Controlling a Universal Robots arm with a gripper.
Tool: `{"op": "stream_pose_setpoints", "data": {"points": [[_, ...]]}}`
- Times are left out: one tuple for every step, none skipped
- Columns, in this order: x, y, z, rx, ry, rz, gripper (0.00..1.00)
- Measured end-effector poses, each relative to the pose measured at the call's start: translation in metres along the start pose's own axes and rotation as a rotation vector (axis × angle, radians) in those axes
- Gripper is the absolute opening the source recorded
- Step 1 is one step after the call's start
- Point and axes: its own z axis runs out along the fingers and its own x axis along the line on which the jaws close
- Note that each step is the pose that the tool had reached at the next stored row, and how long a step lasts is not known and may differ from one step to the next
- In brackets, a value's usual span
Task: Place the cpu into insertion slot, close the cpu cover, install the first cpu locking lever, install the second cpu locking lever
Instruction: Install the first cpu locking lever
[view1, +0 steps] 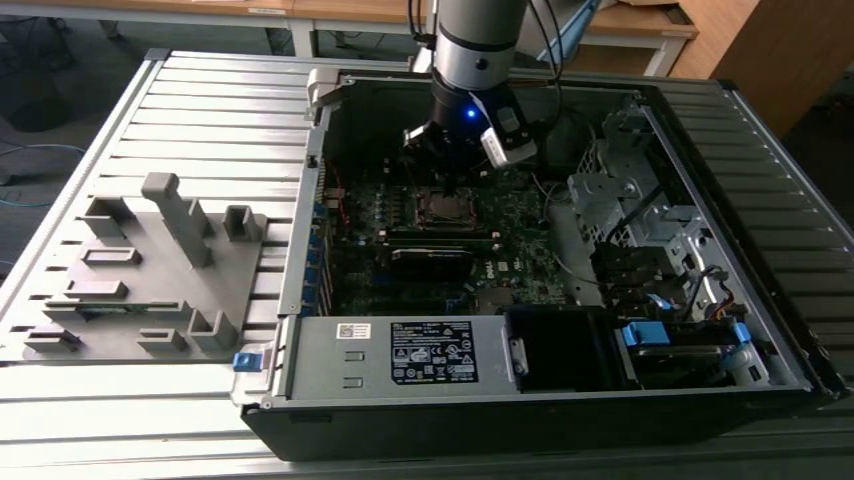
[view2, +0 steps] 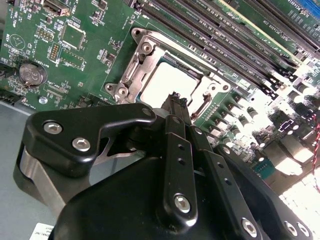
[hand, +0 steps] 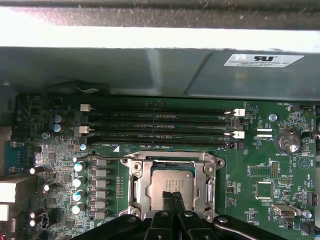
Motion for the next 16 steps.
{"op": "stream_pose_setpoints", "data": {"points": [[0.0,0.0,-0.0002,-0.0001,-0.0001,0.0,0.1],[0.0,0.0,-0.0003,-0.0003,-0.0002,0.0,0.1],[0.0,0.0,-0.0006,-0.0001,-0.0001,0.0,0.1],[0.0,0.0,-0.0008,-0.0001,0.0,0.0,0.1],[0.0,0.0,-0.0008,-0.0001,-0.0001,0.0,0.1],[0.0,0.0,-0.0009,-0.0001,0.0,0.0,0.1],[0.0,0.0,-0.0013,0.0003,0.0002,0.0,0.1],[0.0001,0.0,-0.0017,0.0005,0.0003,0.0,0.1],[0.0,0.0,-0.0021,0.0001,0.0001,0.0,0.1],[0.0,0.0001,-0.003,0.0,0.0,0.0,0.1],[0.0,0.0001,-0.003,-0.0002,-0.0001,0.0,0.1],[0.0,0.0001,-0.003,-0.0003,-0.0002,0.0,0.1],[0.0,0.0001,-0.003,-0.0002,-0.0001,0.0,0.1],[0.0,0.0001,-0.0031,-0.0001,-0.0001,0.0,0.1],[0.0,0.0001,-0.0031,-0.0001,0.0,0.0,0.1],[0.0,0.0001,-0.0031,-0.0001,0.0,0.0,0.1]]}}
